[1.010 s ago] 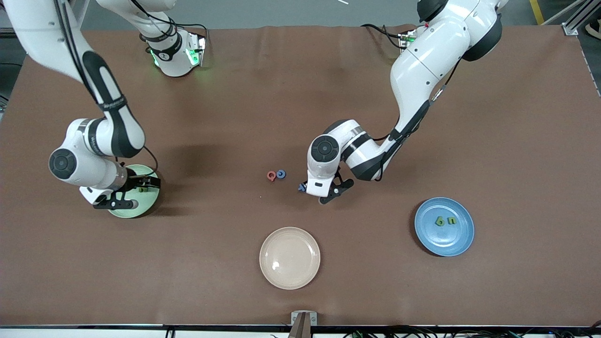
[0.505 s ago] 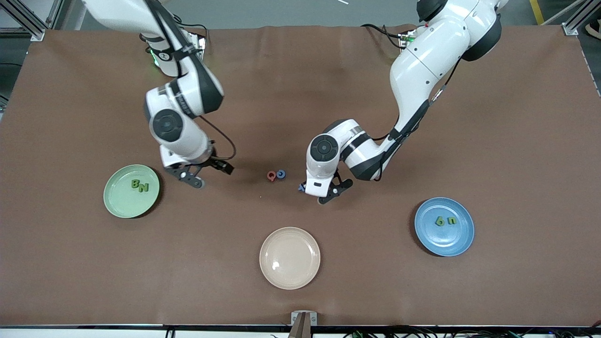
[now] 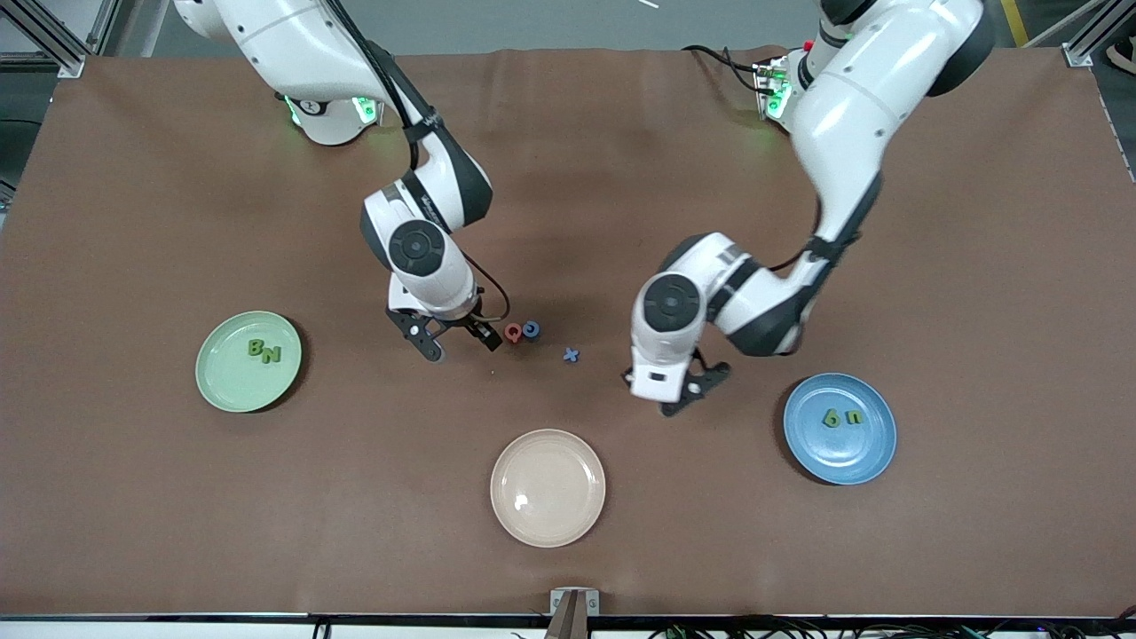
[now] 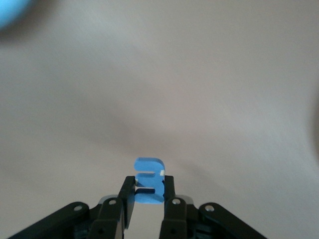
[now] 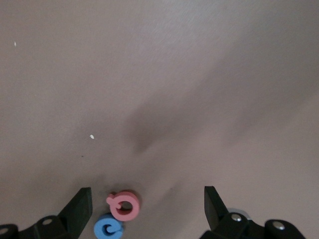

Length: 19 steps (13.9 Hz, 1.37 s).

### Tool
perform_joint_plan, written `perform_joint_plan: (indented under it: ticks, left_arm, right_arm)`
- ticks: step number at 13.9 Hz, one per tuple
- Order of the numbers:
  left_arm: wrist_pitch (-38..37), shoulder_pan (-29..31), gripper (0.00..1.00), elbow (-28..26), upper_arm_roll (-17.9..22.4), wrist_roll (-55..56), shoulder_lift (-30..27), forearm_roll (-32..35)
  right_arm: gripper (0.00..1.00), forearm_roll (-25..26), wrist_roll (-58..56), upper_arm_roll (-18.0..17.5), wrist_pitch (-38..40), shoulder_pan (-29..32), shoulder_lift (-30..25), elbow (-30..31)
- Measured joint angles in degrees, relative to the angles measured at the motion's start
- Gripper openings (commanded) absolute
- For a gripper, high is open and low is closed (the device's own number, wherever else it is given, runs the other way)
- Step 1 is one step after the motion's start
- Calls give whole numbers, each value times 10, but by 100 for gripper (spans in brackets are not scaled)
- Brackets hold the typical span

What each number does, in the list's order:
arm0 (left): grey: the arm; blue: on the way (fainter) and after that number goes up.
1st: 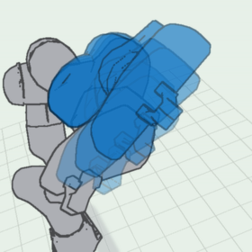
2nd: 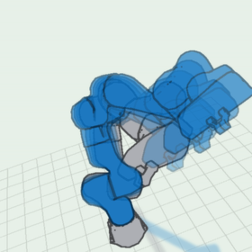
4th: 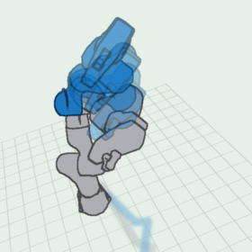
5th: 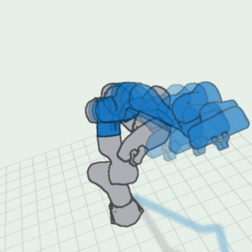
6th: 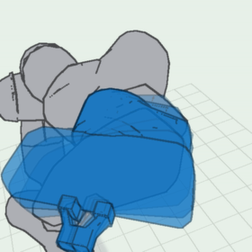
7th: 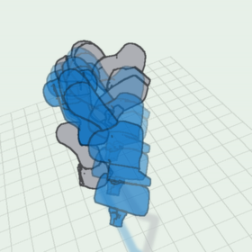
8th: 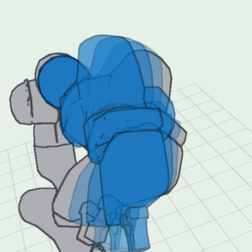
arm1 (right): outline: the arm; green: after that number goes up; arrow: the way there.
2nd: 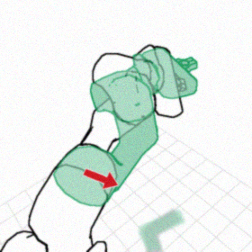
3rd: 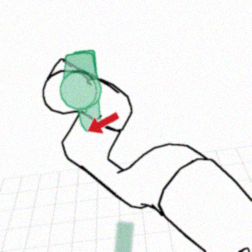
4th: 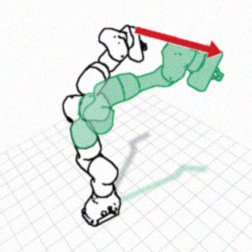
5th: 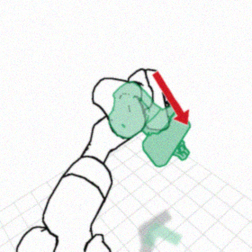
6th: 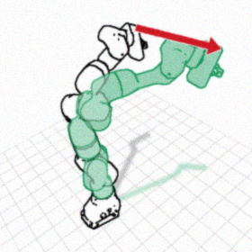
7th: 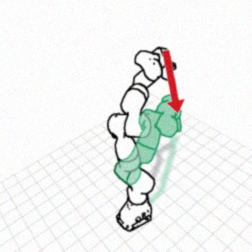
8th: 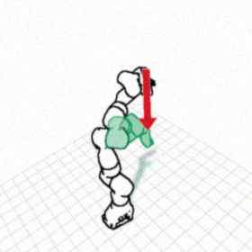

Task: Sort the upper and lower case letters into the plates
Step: 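Place the blue E on the blue plate while the right gripper returns, then grasp the pink a with the right gripper while the left reaches the x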

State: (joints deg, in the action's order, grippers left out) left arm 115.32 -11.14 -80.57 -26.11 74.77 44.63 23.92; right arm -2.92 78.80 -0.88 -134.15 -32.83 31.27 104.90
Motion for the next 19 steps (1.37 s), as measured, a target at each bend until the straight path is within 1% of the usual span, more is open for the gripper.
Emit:
perform_joint_plan:
  ticks: [3,6,9,11,12,13,14,17,19]
  left_arm:
    - [-12,64,3,-31,1,-101,-28,0]
    - [-7,134,3,-60,1,-206,-37,1]
    - [30,192,3,-78,1,-277,-38,1]
    - [65,216,5,-94,2,-329,-37,1]
    - [84,229,20,-102,3,-356,-37,1]
    - [100,242,67,-108,3,-380,-35,1]
    - [112,250,99,-113,3,-394,-33,1]
    - [120,253,100,-115,1,-395,-28,10]
    - [120,246,100,-114,-6,-369,-30,11]
  right_arm:
    - [98,0,30,0,-2,-16,45,-47]
    - [98,0,39,0,-19,-26,71,-69]
    - [95,0,39,1,-25,-27,83,-70]
    - [93,0,39,1,-23,-31,86,-70]
    - [90,0,39,0,-22,-36,87,-70]
    - [86,0,39,0,-20,-41,88,-70]
    - [83,0,39,0,-20,-45,88,-68]
    - [75,0,40,1,-18,-51,91,-67]
    - [71,0,40,1,-19,-51,92,-65]
